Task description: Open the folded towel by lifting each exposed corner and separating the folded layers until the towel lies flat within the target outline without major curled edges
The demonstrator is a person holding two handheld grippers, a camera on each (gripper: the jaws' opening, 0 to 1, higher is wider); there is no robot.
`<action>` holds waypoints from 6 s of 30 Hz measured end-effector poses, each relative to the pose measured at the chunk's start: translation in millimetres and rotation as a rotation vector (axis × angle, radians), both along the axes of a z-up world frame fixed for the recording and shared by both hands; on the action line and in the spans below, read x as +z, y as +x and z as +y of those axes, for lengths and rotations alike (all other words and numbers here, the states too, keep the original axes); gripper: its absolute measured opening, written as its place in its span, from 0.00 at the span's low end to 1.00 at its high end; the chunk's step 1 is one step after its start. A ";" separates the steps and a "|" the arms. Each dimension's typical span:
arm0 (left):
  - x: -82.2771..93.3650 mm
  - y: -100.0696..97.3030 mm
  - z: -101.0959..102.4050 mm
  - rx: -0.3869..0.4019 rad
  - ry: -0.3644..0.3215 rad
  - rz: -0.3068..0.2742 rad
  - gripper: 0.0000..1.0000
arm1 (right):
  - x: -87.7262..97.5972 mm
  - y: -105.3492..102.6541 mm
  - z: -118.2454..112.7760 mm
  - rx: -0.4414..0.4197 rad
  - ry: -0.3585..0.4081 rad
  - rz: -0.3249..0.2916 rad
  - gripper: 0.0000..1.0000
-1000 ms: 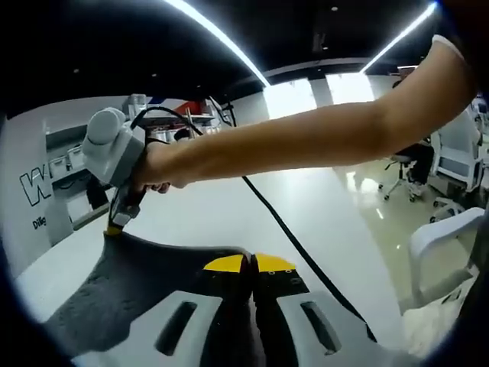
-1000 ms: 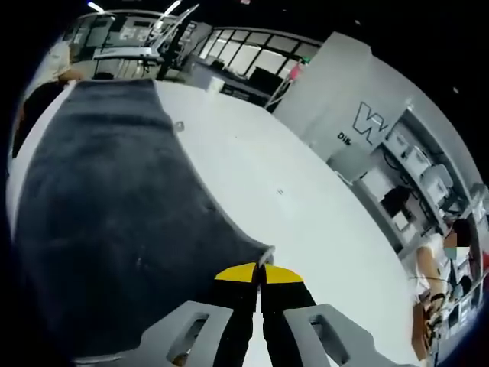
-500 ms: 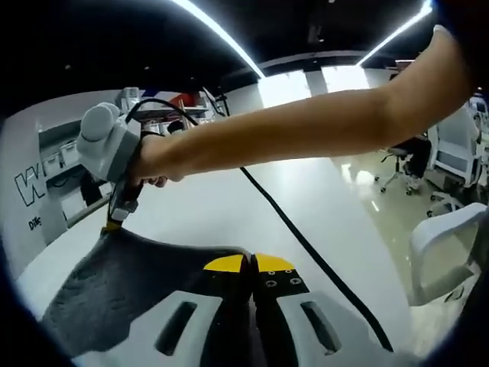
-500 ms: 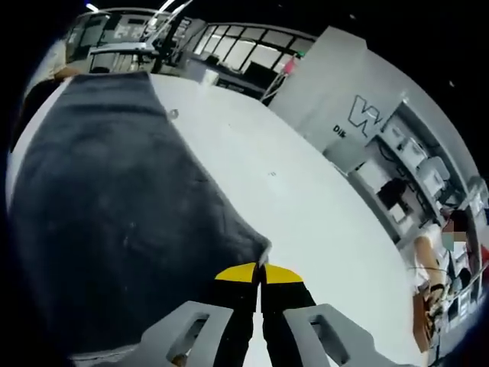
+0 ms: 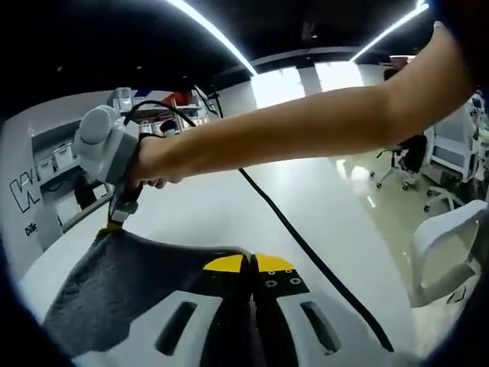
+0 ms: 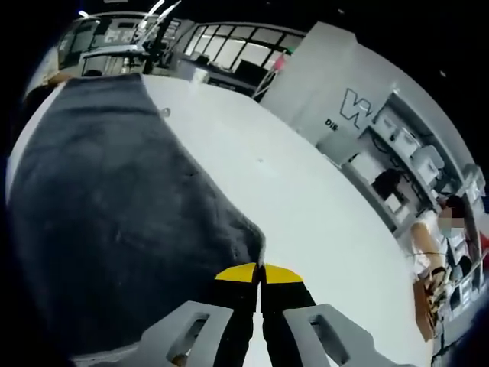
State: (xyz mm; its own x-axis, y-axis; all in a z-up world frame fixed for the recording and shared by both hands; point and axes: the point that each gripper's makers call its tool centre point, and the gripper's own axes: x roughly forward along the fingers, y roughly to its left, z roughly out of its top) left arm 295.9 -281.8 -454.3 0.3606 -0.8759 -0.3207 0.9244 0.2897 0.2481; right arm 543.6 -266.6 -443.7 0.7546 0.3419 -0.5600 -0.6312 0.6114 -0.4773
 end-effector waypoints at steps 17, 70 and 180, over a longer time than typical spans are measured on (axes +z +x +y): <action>-0.8 -6.0 -7.9 -0.061 0.012 -0.009 0.02 | -12.9 -2.2 -56.9 -0.084 0.013 0.013 0.00; -9.8 -26.1 -75.2 -0.126 -0.018 0.016 0.13 | -16.8 -10.5 -94.2 -0.150 0.037 0.033 0.01; 7.1 -22.8 -67.2 -0.142 -0.068 0.013 0.11 | -22.0 -1.4 -72.0 -0.102 0.002 0.039 0.00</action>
